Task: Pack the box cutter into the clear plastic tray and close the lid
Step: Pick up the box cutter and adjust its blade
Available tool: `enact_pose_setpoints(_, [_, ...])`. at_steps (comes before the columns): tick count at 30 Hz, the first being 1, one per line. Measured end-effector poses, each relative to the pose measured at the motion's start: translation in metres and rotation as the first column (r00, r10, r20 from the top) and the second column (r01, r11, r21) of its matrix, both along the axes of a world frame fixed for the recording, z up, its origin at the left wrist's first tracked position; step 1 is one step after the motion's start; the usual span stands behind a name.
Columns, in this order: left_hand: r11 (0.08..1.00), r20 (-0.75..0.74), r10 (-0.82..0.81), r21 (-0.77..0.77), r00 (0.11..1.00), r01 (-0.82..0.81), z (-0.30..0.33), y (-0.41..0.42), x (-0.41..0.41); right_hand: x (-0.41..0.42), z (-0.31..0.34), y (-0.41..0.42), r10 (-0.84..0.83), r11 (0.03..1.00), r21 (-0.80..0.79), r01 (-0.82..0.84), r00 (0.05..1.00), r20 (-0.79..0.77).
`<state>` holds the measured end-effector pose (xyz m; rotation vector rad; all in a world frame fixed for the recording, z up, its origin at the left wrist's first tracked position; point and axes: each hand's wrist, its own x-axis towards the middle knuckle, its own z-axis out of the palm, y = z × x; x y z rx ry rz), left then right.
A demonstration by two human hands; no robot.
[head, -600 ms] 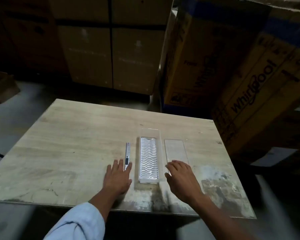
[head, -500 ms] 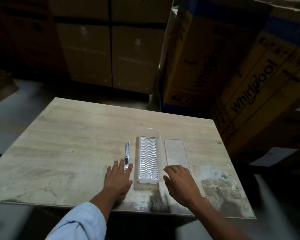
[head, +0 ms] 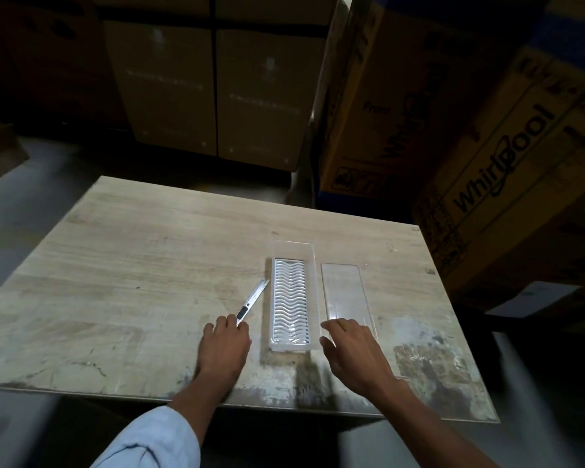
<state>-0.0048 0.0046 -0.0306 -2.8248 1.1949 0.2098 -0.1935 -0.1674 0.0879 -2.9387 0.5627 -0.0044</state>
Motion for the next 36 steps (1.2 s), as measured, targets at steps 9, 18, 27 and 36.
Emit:
enact_pose_setpoints(9, [0.995,-0.037,0.1,0.002,0.994,-0.1,0.012,-0.025,0.011,0.001,0.0,-0.006,-0.038,0.998,0.04,0.04,0.999,-0.03])
enact_pose_setpoints(18, [0.972,-0.182,0.203,-0.085,0.962,-0.221,0.017,-0.035,0.017,-0.002,0.001,-0.018,-0.071,0.996,0.058,0.074,0.995,-0.064])
enact_pose_setpoints(27, [0.852,-0.443,0.391,-0.157,0.807,-0.499,0.012,-0.033,0.021,0.0,-0.005,-0.019,-0.053,0.991,0.116,0.065,0.993,-0.102])
enact_pose_setpoints(36, [0.749,-0.602,0.444,-0.156,0.663,-0.644,0.018,-0.022,0.016,-0.003,-0.005,-0.02,-0.029,0.99,0.133,0.043,0.994,-0.109])
